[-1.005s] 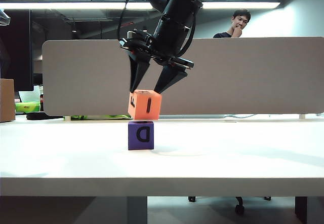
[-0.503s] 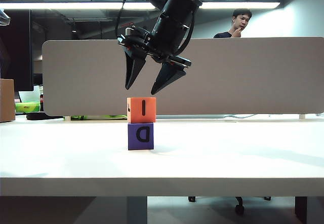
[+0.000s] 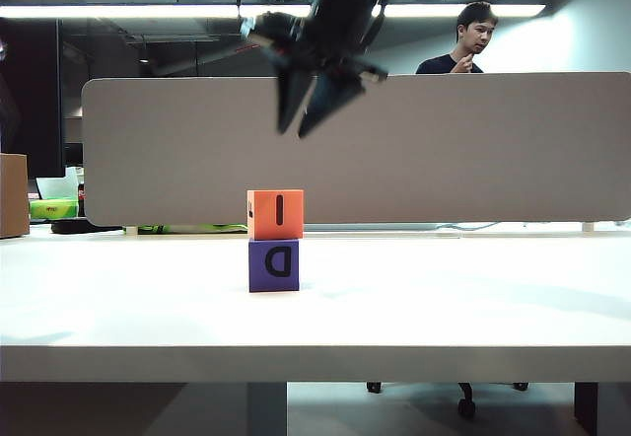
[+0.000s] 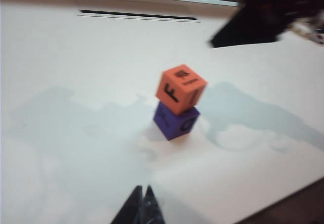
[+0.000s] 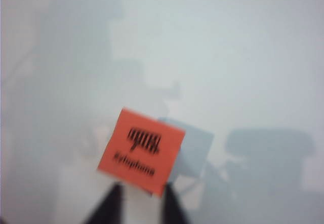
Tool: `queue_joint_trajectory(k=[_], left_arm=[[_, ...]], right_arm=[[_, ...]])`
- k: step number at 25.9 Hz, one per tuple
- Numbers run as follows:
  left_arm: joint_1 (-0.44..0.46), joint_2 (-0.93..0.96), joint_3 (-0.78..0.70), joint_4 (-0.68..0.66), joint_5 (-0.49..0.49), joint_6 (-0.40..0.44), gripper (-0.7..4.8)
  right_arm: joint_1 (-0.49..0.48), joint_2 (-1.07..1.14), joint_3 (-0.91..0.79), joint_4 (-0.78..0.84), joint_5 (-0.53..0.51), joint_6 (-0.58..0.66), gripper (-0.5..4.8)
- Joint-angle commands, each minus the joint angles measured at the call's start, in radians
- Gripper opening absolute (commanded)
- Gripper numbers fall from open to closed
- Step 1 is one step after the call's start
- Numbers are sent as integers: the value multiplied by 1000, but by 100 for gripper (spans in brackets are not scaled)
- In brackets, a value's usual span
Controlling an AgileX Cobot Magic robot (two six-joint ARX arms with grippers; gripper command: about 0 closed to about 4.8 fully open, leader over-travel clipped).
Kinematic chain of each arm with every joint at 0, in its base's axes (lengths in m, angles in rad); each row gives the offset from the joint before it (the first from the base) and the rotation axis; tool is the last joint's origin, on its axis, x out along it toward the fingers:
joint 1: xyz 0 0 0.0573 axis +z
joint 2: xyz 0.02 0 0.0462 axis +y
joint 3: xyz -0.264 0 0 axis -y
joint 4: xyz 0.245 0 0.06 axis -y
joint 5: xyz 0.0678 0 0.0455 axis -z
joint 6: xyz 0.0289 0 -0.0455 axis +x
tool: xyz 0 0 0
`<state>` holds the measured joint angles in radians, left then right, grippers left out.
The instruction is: Stack the letter block on the right onto the letter block on the left.
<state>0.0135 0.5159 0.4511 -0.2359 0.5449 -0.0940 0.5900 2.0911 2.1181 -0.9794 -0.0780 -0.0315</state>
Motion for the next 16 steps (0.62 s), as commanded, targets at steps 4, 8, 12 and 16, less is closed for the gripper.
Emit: queue_joint_trajectory(k=[4,8,12,16], left_arm=[[-1,0,8,35,-176,13,-4],[0,-17,6,84,-297,-13,-4],[0,-91,-34,199,-353,-19,-4],[0,-157,-100,279,-394,-19,-4]], right_arm=[[30,-149,-55,85,16,-74,-5],[46,-288,-225,286,34,-53,-5],[55,-483,-532,567,55,-43,-5],[57,-609,-730,746,61,-43,-5]])
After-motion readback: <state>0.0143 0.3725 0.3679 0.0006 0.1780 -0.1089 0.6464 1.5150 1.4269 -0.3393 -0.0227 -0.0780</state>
